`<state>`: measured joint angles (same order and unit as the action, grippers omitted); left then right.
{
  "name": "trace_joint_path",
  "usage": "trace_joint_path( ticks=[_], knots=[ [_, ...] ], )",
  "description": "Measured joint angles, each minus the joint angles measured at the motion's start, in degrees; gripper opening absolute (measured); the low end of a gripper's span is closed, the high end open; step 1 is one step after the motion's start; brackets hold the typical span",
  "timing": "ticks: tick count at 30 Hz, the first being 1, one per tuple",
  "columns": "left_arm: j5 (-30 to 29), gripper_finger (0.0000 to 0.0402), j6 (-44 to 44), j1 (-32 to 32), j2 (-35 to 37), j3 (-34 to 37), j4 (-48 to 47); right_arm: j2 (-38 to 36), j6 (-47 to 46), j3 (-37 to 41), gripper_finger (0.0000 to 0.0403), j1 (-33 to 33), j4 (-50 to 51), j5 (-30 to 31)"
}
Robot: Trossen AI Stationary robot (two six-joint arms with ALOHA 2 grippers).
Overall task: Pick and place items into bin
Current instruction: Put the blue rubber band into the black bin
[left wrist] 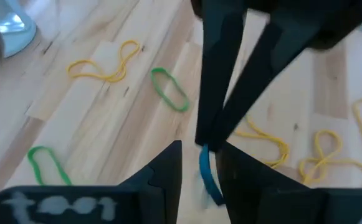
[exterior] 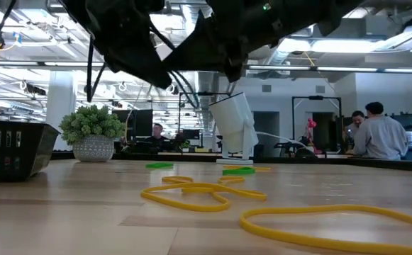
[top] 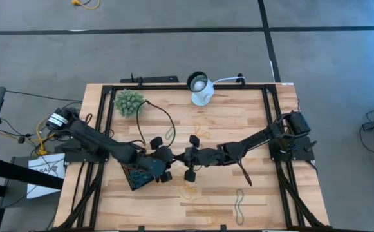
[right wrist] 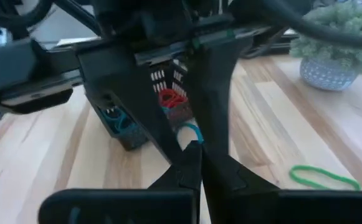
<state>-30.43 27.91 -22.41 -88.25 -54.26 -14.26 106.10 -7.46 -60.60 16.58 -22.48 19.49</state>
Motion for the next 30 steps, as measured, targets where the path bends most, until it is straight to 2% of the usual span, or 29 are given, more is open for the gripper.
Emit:
trace_joint_path(
  ticks=[5, 12, 19, 23, 30],
  knots=[
    [-0.14, 0.0071, -0.54, 0.19, -0.08, 0.03, -0.29, 0.07, -0.02, -0.18, 0.0, 0.05, 1.93, 0.06],
    [-0.26, 0.0005, -0.2, 0.17, -0.04, 0.03, -1.36, 0.11, -0.02, -0.17, 0.0003, 0.02, 3.29, 0.04],
    [0.08, 0.0, 2.06, -0.53, 0.01, 0.02, -3.29, 0.11, 0.45, -0.15, 0.0052, 0.21, 5.96, 0.07],
    [1.6, 0.0, 8.53, -1.67, 1.07, 0.02, -10.24, -0.28, -0.05, -0.15, 0.0079, 0.88, 10.39, 0.04],
    [8.15, 0.0, 27.14, -7.71, 6.44, -0.02, -25.44, -4.33, -4.88, -0.11, 0.0099, 4.77, 23.68, 0.04]
  ],
)
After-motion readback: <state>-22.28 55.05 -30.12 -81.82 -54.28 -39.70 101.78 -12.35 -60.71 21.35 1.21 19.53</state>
